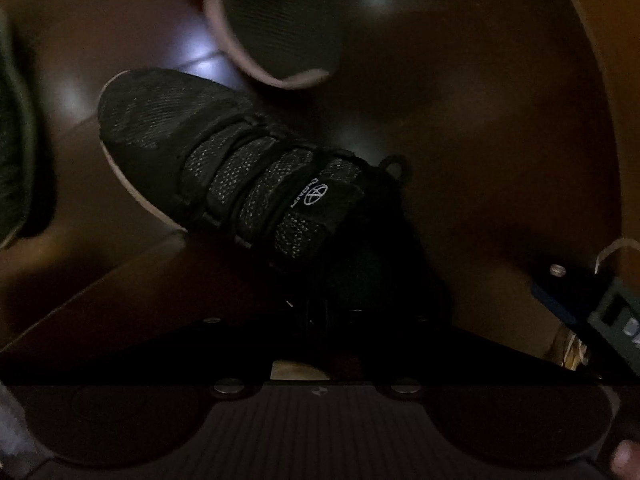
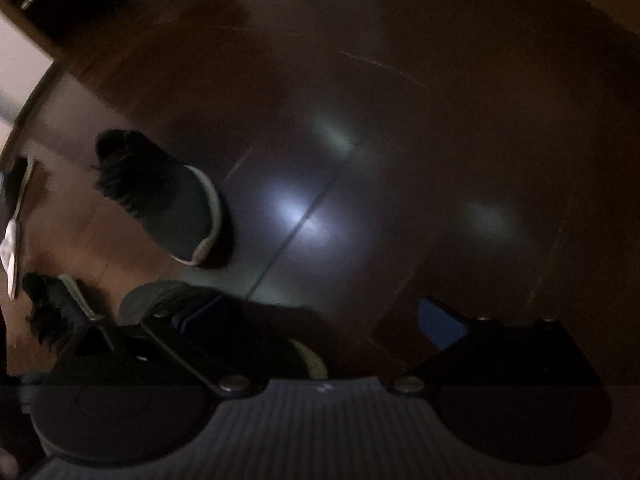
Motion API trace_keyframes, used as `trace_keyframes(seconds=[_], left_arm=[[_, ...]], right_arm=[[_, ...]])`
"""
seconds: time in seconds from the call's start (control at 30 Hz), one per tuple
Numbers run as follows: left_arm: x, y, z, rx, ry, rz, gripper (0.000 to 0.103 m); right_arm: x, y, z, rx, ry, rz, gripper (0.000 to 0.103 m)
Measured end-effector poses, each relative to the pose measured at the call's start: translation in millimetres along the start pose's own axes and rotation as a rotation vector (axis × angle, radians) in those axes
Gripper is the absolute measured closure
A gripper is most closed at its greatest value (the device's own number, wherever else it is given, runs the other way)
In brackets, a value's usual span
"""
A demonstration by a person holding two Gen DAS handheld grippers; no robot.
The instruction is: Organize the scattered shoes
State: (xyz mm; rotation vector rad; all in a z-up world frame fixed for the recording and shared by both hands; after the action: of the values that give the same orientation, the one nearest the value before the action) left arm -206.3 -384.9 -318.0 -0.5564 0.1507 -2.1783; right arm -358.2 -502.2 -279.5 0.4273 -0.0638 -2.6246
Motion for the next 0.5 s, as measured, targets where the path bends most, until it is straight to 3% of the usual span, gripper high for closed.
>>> trace_keyframes(seconds=[0.33, 0.4, 0.47, 0.5], left_arm=[[31, -4, -17, 0.004, 0.06, -0.133, 0.084], [26, -11, -19, -0.01, 0.06, -0.144, 0.075], [19, -15, -14, 0.008, 0.051, -0.146, 0.037], [17, -17, -11, 0.023, 0.047, -0.145, 0.028]], right_arm=[[28, -20, 8, 0.025, 0.079, -0.157, 0.0], [26, -22, 5, 0.02, 0.102, -0.168, 0.002], [23, -25, 3, 0.015, 0.127, -0.175, 0.004], [21, -25, 2, 0.014, 0.129, -0.175, 0.005]])
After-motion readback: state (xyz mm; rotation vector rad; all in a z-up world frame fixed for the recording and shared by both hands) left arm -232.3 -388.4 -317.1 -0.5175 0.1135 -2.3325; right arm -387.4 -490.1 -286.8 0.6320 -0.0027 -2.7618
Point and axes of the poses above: each gripper's, at about its wrist camera, not at the fingertips, and z roughly against the way its jaws point, x to its right, y to its top, the point moved 5 cm from there along -z, roughly the way its jaws point, and after that the axes turned 10 degrees about -x, right-handed, at the moved point
